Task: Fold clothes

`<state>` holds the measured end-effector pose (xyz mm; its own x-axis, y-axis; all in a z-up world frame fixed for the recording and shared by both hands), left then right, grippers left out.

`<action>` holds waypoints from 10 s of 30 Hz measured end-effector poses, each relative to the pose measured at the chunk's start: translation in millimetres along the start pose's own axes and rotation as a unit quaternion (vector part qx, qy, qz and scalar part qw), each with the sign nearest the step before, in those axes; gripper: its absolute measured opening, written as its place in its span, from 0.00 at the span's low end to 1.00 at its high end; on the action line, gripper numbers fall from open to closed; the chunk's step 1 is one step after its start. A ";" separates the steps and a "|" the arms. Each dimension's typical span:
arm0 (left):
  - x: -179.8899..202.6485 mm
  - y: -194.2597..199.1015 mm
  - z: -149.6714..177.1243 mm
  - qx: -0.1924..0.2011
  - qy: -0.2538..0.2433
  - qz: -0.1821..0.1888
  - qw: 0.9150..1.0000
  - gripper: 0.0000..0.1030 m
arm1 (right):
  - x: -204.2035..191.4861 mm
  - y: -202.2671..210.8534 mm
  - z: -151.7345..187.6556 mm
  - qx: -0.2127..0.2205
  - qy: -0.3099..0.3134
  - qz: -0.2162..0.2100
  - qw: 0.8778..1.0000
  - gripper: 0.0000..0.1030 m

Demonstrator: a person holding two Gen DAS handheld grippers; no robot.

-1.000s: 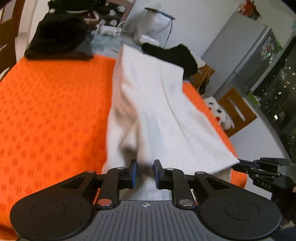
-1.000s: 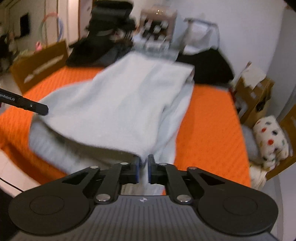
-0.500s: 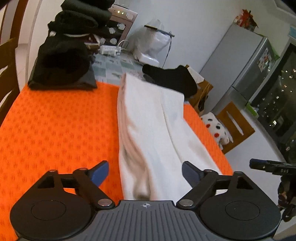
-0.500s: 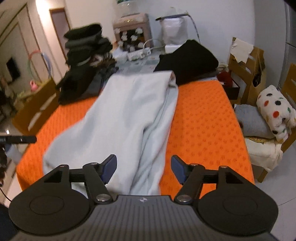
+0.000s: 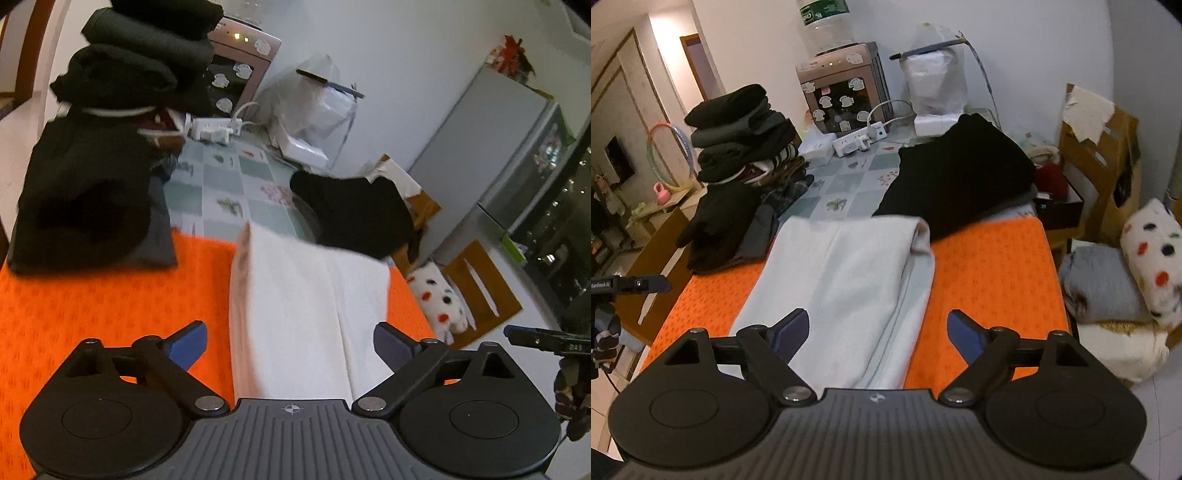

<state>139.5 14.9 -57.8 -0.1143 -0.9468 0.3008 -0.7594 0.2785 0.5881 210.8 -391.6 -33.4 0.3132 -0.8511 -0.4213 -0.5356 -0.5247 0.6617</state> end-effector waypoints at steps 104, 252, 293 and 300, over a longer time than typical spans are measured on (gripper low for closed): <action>130.5 112.8 154.3 0.006 -0.090 0.055 0.994 0.77 | -109.6 84.3 194.0 0.011 0.050 0.010 0.999 0.97; 98.8 61.2 157.0 -0.008 -0.033 0.012 0.999 0.37 | -89.1 4.8 177.1 -0.089 0.141 -0.093 0.982 0.33; 48.0 61.4 187.6 -0.022 0.053 0.007 0.998 1.00 | 1.6 12.1 179.7 -0.072 -0.098 -0.071 0.990 0.99; 26.2 16.8 180.5 -0.047 0.101 0.041 0.993 1.00 | 32.0 -41.0 189.8 -0.105 -0.183 -0.093 0.973 0.99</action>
<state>8.1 -34.3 -175.5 -0.0342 -0.8713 0.4896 -0.6884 0.3757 0.6205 93.9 -393.9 -191.8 0.0681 -0.6970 -0.7138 -0.3127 -0.6943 0.6482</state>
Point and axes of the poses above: each gripper's, at about its wrist camera, not at the fingertips, and y roughly against the way its jaws point, x to its right, z to its underside, the point moved 5 cm from there along -y, roughly the way its jaws point, and after that the axes turned 11 degrees about -y, right-handed, at the moved point
